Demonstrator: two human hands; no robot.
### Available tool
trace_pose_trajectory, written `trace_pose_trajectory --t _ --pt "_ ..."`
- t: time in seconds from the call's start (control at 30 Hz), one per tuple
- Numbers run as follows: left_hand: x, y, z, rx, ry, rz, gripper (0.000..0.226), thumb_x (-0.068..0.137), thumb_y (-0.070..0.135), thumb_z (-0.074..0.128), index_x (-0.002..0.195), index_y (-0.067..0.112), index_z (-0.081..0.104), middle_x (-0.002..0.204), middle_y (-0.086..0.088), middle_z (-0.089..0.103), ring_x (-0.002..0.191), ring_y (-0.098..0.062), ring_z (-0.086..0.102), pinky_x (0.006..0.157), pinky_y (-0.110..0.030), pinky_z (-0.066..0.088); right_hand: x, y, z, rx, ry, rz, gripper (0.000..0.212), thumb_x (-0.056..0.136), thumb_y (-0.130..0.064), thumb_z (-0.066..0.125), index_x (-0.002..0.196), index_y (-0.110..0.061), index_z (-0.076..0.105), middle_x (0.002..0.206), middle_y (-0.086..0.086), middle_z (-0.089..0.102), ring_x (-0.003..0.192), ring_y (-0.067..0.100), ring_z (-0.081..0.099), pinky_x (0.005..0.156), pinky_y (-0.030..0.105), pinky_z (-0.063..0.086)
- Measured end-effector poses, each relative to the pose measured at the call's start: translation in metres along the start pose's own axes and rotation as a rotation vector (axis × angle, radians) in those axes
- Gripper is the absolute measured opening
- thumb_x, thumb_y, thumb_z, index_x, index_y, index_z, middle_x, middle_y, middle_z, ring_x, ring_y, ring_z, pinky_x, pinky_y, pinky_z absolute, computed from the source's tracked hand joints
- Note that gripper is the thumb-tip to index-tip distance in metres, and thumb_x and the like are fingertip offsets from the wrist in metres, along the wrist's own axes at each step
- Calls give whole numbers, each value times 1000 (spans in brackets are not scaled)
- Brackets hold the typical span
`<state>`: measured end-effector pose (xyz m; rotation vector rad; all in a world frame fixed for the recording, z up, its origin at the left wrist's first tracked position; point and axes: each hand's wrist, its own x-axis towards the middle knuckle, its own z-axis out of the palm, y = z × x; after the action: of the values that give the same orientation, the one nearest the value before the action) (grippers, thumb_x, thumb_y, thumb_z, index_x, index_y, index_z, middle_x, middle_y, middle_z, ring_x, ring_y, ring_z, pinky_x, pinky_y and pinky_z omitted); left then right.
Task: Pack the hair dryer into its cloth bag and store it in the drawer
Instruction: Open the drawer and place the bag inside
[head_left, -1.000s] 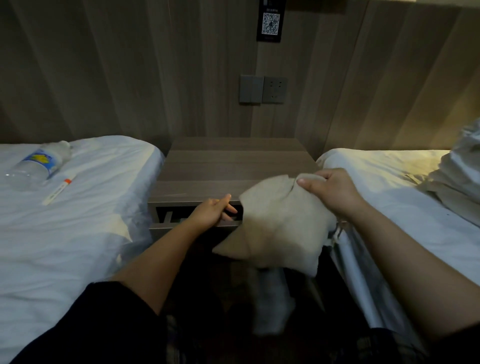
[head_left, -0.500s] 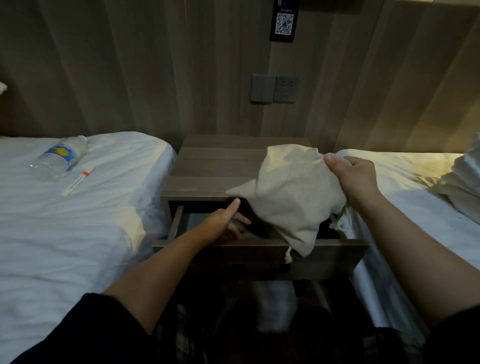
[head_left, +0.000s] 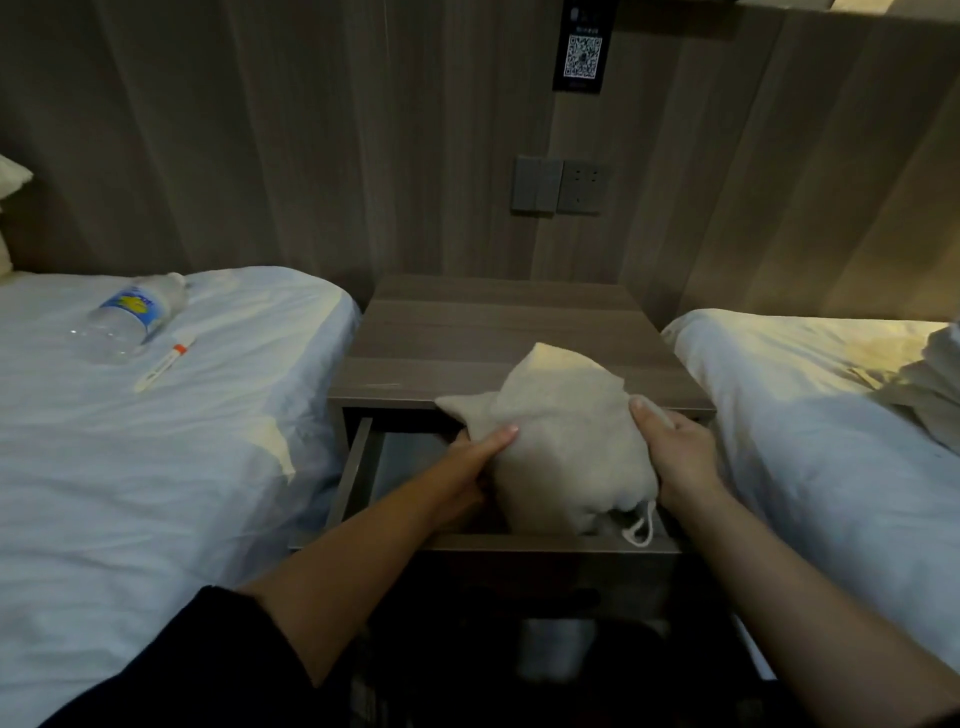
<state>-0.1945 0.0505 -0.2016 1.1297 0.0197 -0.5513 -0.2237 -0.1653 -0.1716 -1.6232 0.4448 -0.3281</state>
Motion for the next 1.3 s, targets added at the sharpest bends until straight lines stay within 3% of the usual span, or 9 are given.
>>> trace_pose_trajectory --t 0.13,0.33,0.5,0.63,0.73,0.9,1.07,1.13,1.3 --pt "1 -2 -1 62 89 -151 39 87 24 62 121 23 44 105 -5 58 98 -23 55 87 -42 47 5 29 -5 -151 -124 79 24 85 -32 64 98 -12 69 102 14 71 92 25 66 87 43 54" --pt "21 -5 -14 137 272 -427 62 75 35 73 127 21 41 110 -12 50 104 -32 49 94 -50 44 17 37 -4 -367 -477 312 35 89 -25 60 116 -3 58 101 13 67 90 23 64 74 32 53" --pt "40 3 -23 279 410 -490 62 78 44 68 121 7 42 123 -12 48 120 -35 46 92 -44 42 32 34 9 -464 -628 496 32 82 -1 55 114 -6 56 119 24 60 105 39 59 91 50 47" --pt "61 11 -33 269 439 -421 69 78 38 69 135 13 40 127 -18 53 91 -35 57 80 -46 48 33 36 36 -710 -483 256 33 80 -1 53 112 -3 59 106 19 62 103 37 60 83 43 51" --pt "72 8 -43 313 482 -338 62 82 28 64 135 15 36 132 -21 48 106 -37 54 85 -49 49 36 39 47 -742 -408 120 34 82 0 53 114 -9 60 105 14 62 105 31 58 87 40 49" --pt "88 3 -52 637 469 -382 42 97 19 43 134 0 41 141 -19 45 124 -32 48 103 -40 39 42 49 40 -916 -605 70 32 82 -2 55 113 -6 60 108 15 64 104 29 60 80 33 49" --pt "86 2 -56 757 508 -178 37 96 14 43 131 3 47 123 -19 54 114 -31 52 95 -37 41 43 55 40 -935 -493 -39 25 79 -5 60 103 -11 64 101 10 66 98 26 62 74 29 47" --pt "83 -1 -53 921 489 -169 42 95 13 45 136 5 41 138 -20 46 124 -33 46 103 -38 36 40 54 40 -1082 -549 -89 28 81 -8 57 108 -7 61 110 14 64 103 29 60 78 31 47" --pt "52 17 -30 1281 436 -195 49 93 23 49 136 1 39 144 -22 36 131 -35 38 108 -39 34 17 33 37 -868 -282 -487 31 88 -8 52 118 -10 59 116 9 61 104 24 60 87 28 45"
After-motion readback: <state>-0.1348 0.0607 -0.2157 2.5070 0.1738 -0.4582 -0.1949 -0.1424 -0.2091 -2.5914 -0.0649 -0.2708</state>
